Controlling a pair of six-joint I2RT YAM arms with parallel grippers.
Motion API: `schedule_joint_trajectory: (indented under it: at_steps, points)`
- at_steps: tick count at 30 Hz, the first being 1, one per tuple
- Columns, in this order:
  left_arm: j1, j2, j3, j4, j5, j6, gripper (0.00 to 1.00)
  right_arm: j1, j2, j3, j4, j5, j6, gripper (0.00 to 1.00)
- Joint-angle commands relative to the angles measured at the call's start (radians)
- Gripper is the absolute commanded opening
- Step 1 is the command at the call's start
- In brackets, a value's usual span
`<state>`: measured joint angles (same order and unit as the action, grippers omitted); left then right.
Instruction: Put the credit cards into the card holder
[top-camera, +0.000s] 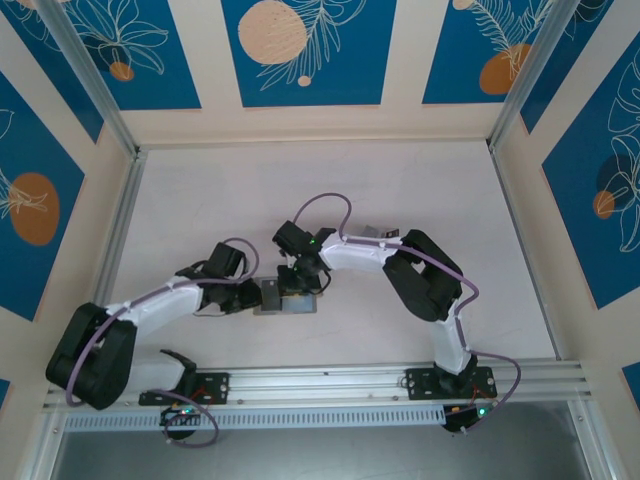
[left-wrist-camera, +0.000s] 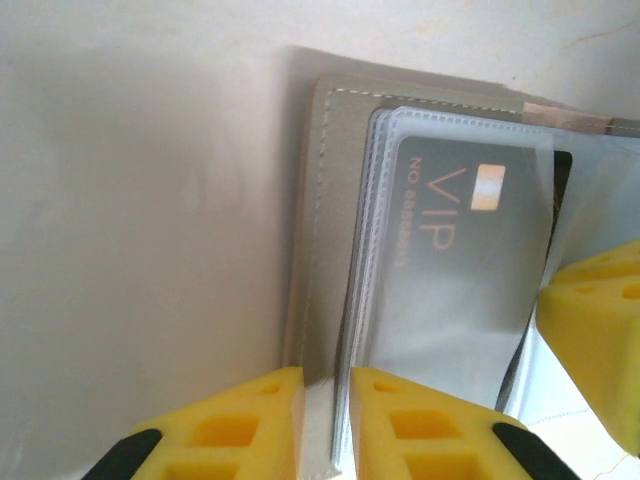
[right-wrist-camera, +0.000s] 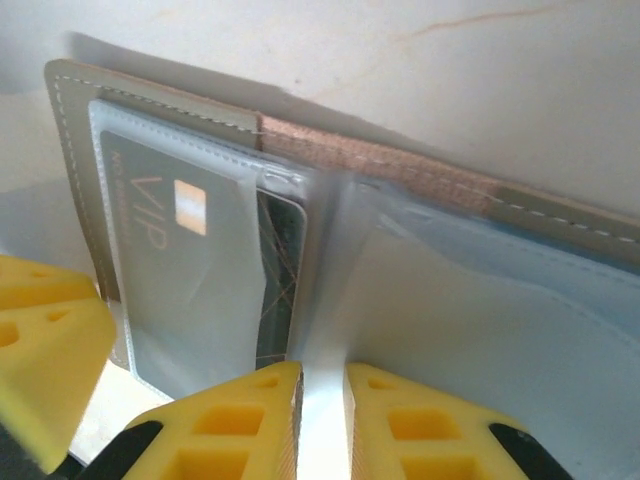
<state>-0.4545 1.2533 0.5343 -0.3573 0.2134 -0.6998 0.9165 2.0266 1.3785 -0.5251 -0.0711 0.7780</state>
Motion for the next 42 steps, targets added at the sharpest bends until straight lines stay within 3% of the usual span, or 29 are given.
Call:
schedule_joint_trajectory:
  at_steps: [1, 9, 15, 24, 32, 42]
  points:
    - [-0.001, -0.052, -0.004, -0.068, -0.066, -0.027, 0.16, 0.004, 0.001, -0.017, 0.003, -0.039, 0.009, 0.18]
    - [0.002, 0.036, 0.011, -0.029, -0.066, -0.011, 0.01, 0.001, 0.006, -0.012, -0.012, -0.044, -0.001, 0.10]
    - [-0.001, 0.112, 0.009, 0.032, -0.039, 0.003, 0.00, 0.009, 0.023, 0.003, -0.013, -0.061, -0.010, 0.08]
    - [-0.004, 0.103, -0.005, 0.037, -0.037, 0.000, 0.00, 0.010, 0.027, 0.032, 0.024, -0.098, 0.002, 0.07]
    - [-0.004, 0.113, -0.015, 0.034, -0.051, 0.004, 0.00, -0.025, -0.090, 0.084, -0.236, 0.113, -0.125, 0.22]
    - [-0.004, 0.121, -0.022, 0.040, -0.045, 0.005, 0.01, -0.037, 0.012, 0.160, -0.295, 0.173, -0.231, 0.33]
